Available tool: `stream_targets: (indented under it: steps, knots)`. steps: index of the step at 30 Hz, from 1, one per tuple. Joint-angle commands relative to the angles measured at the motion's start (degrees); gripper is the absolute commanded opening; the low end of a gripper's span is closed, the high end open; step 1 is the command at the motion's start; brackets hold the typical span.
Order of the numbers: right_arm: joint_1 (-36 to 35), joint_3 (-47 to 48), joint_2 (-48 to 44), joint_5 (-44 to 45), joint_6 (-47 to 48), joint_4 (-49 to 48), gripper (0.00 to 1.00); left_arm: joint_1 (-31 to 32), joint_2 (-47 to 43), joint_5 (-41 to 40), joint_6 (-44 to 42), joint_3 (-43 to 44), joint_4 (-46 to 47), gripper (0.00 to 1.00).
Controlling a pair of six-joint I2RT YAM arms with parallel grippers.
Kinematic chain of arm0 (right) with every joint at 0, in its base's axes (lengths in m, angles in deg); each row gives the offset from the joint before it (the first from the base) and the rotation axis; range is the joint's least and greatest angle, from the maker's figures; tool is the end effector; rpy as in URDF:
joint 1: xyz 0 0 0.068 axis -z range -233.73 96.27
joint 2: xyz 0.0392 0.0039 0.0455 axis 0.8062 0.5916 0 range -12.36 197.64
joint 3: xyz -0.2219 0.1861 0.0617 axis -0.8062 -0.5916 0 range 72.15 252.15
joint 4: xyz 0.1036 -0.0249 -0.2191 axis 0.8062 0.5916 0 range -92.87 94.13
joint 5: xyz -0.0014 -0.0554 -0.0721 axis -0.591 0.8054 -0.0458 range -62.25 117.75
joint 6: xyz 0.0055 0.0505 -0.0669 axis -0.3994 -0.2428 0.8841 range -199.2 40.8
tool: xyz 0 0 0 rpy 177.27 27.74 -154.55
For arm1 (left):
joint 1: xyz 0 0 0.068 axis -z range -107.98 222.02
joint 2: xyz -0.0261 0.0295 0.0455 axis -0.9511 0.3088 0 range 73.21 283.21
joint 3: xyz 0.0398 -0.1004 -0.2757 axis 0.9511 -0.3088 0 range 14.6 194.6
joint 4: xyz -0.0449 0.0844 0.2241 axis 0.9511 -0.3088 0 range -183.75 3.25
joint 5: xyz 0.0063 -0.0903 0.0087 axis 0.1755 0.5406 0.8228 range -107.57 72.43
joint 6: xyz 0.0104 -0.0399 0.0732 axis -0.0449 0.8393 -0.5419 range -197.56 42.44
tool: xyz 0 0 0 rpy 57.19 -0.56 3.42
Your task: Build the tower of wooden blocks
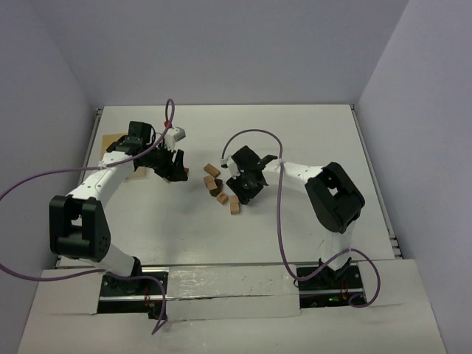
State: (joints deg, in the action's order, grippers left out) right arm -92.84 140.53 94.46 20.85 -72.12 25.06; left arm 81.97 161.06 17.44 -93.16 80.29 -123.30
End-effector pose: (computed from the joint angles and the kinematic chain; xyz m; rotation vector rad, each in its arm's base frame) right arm 0.2866 0.2445 0.1610 -1.1150 2.5256 0.3193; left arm 0.2989 -0.0954 0.2569 0.7603 2.3637 -0.7451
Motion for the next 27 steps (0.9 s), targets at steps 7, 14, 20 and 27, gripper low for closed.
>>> stream_targets:
  steps: [7, 14, 20, 27]
  knots:
    - [-0.79, 2.0, 0.48, 0.55, 0.64, -0.11, 0.53, -0.32, 0.83, 2.4, 0.2, 1.72, 1.91, 0.63]
    - [0.41, -0.53, -2.5, 1.35, 1.76, 0.16, 0.53, 0.02, 1.27, 3.49, -2.07, 1.94, 1.38, 0.63]
    - [9.78, 0.84, -7.79, -9.02, 4.51, 4.0, 0.61, 2.85, 5.01, 4.8, -12.34, 5.32, -3.94, 0.65]
    - [19.35, 3.28, -12.04, -12.53, 7.07, 8.65, 0.8, 4.96, 15.5, 6.29, -23.29, 15.5, -10.07, 0.89]
